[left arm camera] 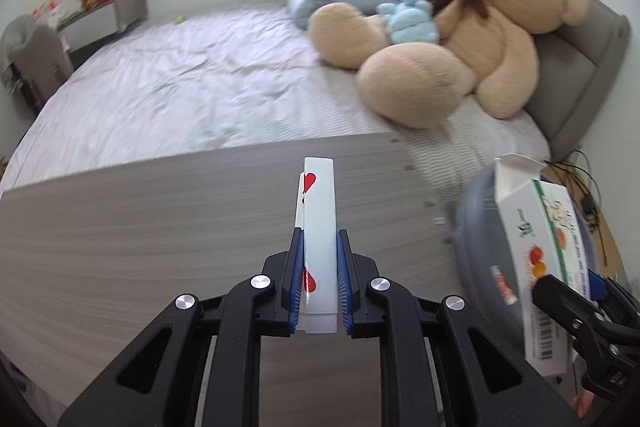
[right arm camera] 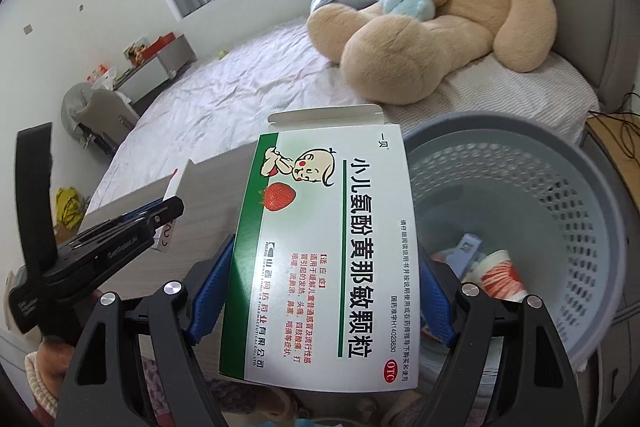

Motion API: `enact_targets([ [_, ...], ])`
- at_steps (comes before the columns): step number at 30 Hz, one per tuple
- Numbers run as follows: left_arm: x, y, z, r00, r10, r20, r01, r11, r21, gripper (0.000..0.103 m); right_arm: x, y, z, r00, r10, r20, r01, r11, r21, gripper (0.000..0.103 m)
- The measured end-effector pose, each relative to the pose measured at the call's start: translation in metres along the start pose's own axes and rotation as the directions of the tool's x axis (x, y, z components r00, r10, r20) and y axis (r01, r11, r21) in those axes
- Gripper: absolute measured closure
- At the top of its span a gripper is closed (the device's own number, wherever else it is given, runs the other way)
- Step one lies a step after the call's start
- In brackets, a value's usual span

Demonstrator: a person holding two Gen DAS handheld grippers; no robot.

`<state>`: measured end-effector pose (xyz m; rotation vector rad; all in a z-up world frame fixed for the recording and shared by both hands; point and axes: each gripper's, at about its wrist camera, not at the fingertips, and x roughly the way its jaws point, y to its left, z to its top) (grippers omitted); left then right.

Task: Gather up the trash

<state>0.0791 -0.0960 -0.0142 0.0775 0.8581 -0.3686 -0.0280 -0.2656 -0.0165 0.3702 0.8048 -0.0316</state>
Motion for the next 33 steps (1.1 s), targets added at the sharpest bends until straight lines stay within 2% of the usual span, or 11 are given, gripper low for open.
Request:
enact_targets([
  [6, 0.0, -0.069, 0.003, 0.996, -0.092, -0.002, 0.092, 0.99, 0.104, 0.087, -0.031, -0.051, -0.001, 0.995, -0.096, 0.04, 0.093, 0.994, 0.058, 0.025],
  [12, 0.015, -0.13, -0.003, 0.986, -0.155, -0.055, 0.163, 0.966, 0.203, 0.087, -0.047, -0.102, -0.008, 0.982, -0.183, 0.048, 0.177, 0.978, 0.113, 0.025],
  [19, 0.025, -0.164, -0.005, 0.985, -0.159, -0.073, 0.173, 0.95, 0.261, 0.087, -0.045, -0.13, -0.011, 0.98, -0.196, 0.034, 0.19, 0.971, 0.146, 0.025],
  [24, 0.026, -0.165, -0.002, 0.986, -0.145, -0.081, 0.161, 0.953, 0.258, 0.085, -0.048, -0.139, -0.007, 0.98, -0.193, 0.053, 0.182, 0.969, 0.168, 0.024],
  [25, 0.026, -0.165, -0.001, 0.987, -0.138, -0.081, 0.154, 0.955, 0.255, 0.083, -0.049, -0.141, -0.007, 0.98, -0.191, 0.054, 0.179, 0.969, 0.171, 0.021],
  [28, 0.027, -0.165, 0.001, 0.989, -0.125, -0.08, 0.141, 0.959, 0.245, 0.065, -0.053, -0.143, -0.006, 0.981, -0.181, 0.075, 0.165, 0.97, 0.177, 0.017],
  [30, 0.024, -0.163, 0.001, 0.991, -0.117, -0.065, 0.129, 0.963, 0.235, 0.033, -0.057, -0.145, -0.006, 0.979, -0.185, 0.088, 0.167, 0.969, 0.182, 0.016],
  [31, 0.021, -0.162, 0.001, 0.992, -0.113, -0.052, 0.122, 0.965, 0.231, 0.029, -0.057, -0.146, -0.006, 0.978, -0.187, 0.089, 0.168, 0.968, 0.185, 0.016],
  [33, 0.017, -0.162, 0.001, 0.994, -0.106, -0.037, 0.112, 0.965, 0.237, 0.028, -0.057, -0.147, -0.007, 0.979, -0.187, 0.087, 0.168, 0.967, 0.192, 0.016],
])
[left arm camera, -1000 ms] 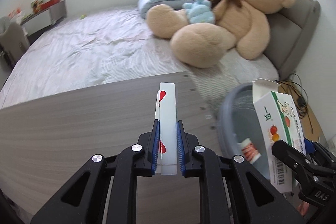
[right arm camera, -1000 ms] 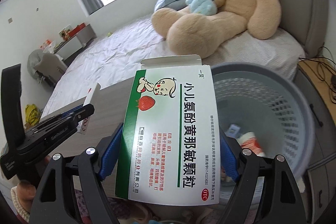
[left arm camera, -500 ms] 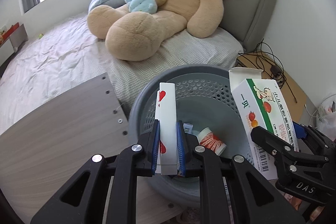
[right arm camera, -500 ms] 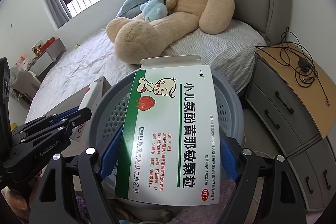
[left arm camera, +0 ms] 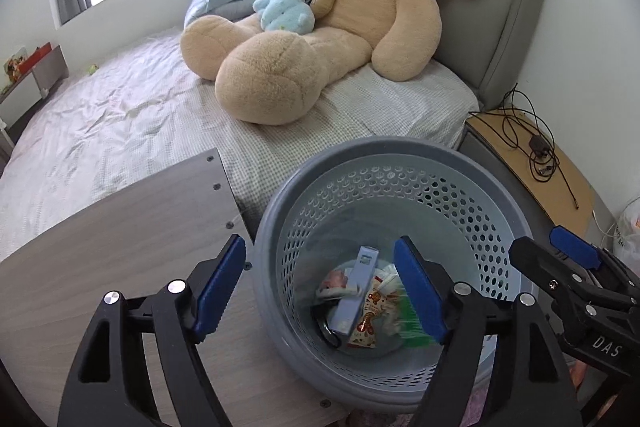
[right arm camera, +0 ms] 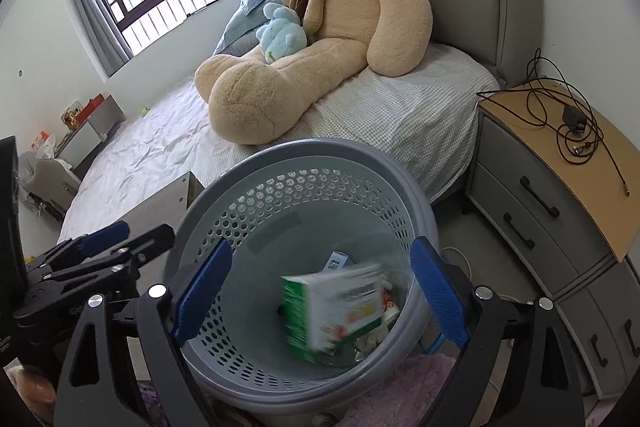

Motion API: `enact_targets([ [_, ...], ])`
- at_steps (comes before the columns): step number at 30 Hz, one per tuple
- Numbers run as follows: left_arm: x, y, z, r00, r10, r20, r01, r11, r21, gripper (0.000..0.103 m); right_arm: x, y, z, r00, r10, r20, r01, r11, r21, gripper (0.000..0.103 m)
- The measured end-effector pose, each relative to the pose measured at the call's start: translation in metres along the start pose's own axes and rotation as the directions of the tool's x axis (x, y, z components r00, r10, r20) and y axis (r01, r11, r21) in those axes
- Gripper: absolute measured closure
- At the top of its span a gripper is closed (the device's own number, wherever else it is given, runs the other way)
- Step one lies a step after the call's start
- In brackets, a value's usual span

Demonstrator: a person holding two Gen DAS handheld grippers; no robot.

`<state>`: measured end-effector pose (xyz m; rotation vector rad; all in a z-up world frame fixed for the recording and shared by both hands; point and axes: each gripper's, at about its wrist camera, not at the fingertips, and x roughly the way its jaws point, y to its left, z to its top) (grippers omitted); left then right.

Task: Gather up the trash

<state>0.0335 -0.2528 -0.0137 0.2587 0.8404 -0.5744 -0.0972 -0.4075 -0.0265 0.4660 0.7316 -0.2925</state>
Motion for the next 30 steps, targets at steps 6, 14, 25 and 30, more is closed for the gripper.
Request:
enact_targets([
  [6, -0.004, -0.001, 0.0, 1.0, 0.015, 0.002, -0.015, 1.0, 0.0, 0.028, 0.0, -0.001, -0.003, 1.0, 0.0, -0.008, 0.001, 1.0, 0.012, 0.016],
  [14, -0.007, 0.0, -0.001, 0.999, 0.034, 0.007, -0.034, 0.999, -0.001, 0.02, -0.002, 0.002, -0.005, 1.0, -0.009, -0.003, 0.009, 1.0, 0.002, 0.016],
  [25, -0.014, 0.002, -0.002, 0.998, 0.064, 0.026, -0.064, 0.998, -0.006, 0.009, -0.006, 0.005, -0.005, 1.0, -0.019, -0.001, 0.019, 1.0, 0.002, 0.016],
  [30, -0.016, 0.002, -0.003, 0.997, 0.071, 0.027, -0.071, 0.997, -0.005, 0.008, -0.007, 0.005, -0.005, 1.0, -0.018, 0.0, 0.018, 1.0, 0.001, 0.016],
])
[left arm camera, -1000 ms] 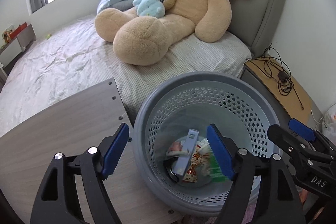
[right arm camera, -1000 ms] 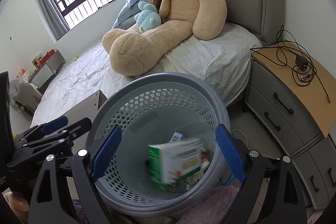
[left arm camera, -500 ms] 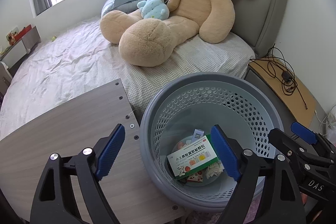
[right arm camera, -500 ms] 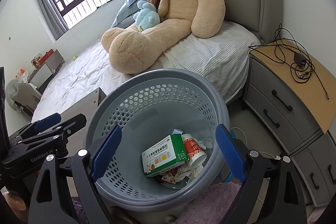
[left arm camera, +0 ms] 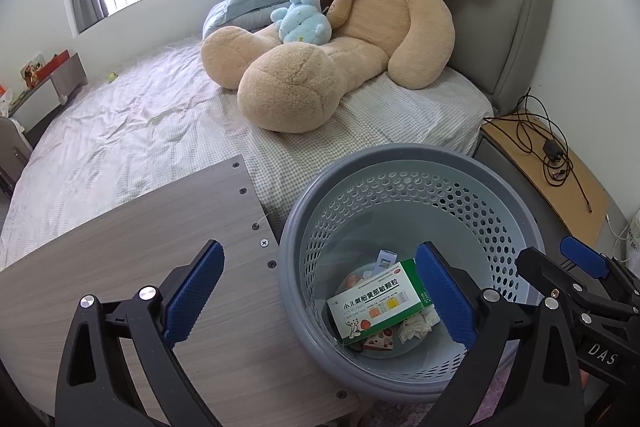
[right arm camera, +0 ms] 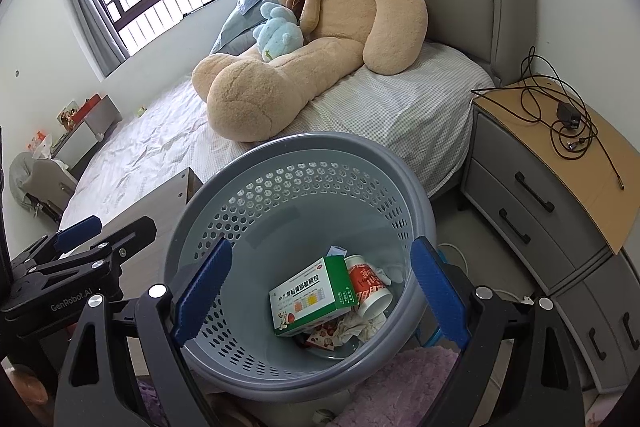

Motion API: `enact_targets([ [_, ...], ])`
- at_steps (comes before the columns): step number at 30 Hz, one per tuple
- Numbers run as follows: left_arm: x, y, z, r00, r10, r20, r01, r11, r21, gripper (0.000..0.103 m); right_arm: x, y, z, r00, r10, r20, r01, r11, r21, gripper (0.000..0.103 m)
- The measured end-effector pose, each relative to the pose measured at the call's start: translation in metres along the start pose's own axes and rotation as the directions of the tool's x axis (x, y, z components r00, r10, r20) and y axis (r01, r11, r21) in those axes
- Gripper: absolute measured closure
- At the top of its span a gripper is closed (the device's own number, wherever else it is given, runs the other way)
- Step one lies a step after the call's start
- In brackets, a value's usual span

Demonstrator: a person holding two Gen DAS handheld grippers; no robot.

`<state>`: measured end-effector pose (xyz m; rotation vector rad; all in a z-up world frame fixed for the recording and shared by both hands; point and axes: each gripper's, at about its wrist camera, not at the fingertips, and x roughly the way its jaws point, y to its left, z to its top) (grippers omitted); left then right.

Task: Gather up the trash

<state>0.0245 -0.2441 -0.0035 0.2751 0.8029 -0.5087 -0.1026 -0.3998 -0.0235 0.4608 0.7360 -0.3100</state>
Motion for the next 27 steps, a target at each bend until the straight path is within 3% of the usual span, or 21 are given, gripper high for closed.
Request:
enact_targets([
  [27, -0.0038, 0.0041, -0.0011, 1.0, 0.008, -0.001, -0.008, 1.0, -0.003, 0.006, -0.0018, 0.0017, 0.0005, 1.0, 0.0, 0.004, 0.0, 1.0, -0.001, 0.016],
])
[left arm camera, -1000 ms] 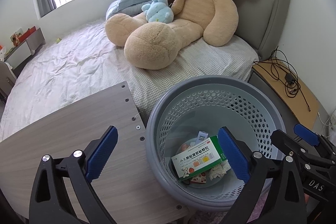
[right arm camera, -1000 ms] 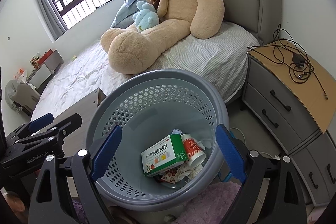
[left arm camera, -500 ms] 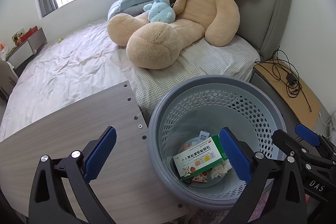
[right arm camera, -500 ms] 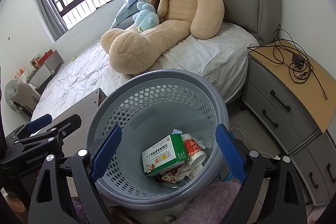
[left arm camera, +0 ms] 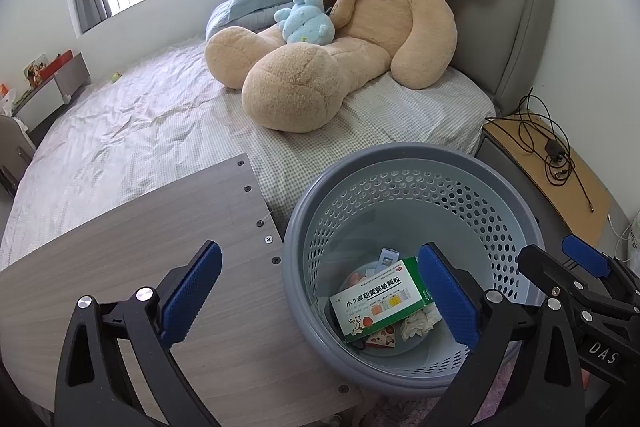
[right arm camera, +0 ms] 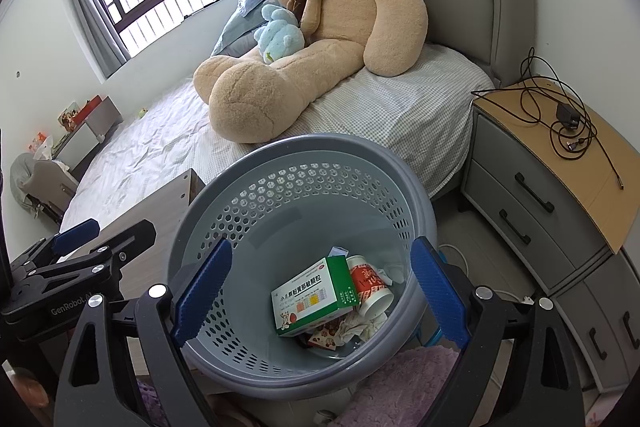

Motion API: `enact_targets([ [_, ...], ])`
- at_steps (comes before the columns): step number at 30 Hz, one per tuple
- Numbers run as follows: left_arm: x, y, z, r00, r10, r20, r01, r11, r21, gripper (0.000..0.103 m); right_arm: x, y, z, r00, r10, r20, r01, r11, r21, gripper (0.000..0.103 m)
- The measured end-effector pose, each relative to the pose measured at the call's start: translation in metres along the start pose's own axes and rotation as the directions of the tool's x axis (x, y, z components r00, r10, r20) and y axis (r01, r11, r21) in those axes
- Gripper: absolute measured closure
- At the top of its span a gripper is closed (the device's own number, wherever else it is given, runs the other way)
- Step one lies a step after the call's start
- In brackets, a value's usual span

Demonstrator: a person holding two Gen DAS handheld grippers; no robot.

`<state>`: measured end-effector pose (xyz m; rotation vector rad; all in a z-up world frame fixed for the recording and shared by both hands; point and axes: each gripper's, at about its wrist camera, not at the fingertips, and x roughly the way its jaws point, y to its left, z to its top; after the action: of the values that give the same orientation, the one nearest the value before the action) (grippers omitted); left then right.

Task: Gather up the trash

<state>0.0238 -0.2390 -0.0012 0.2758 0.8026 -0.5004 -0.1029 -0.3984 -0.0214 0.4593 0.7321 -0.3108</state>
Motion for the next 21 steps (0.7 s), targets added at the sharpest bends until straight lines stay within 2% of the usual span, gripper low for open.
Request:
enact_targets([
  [21, 0.0059, 0.0051, -0.0004, 1.0, 0.026, -0.017, -0.027, 0.999, -0.021, 0.006, -0.0011, 0.0059, 0.0002, 1.0, -0.016, 0.002, 0.016, 1.0, -0.02, 0.016],
])
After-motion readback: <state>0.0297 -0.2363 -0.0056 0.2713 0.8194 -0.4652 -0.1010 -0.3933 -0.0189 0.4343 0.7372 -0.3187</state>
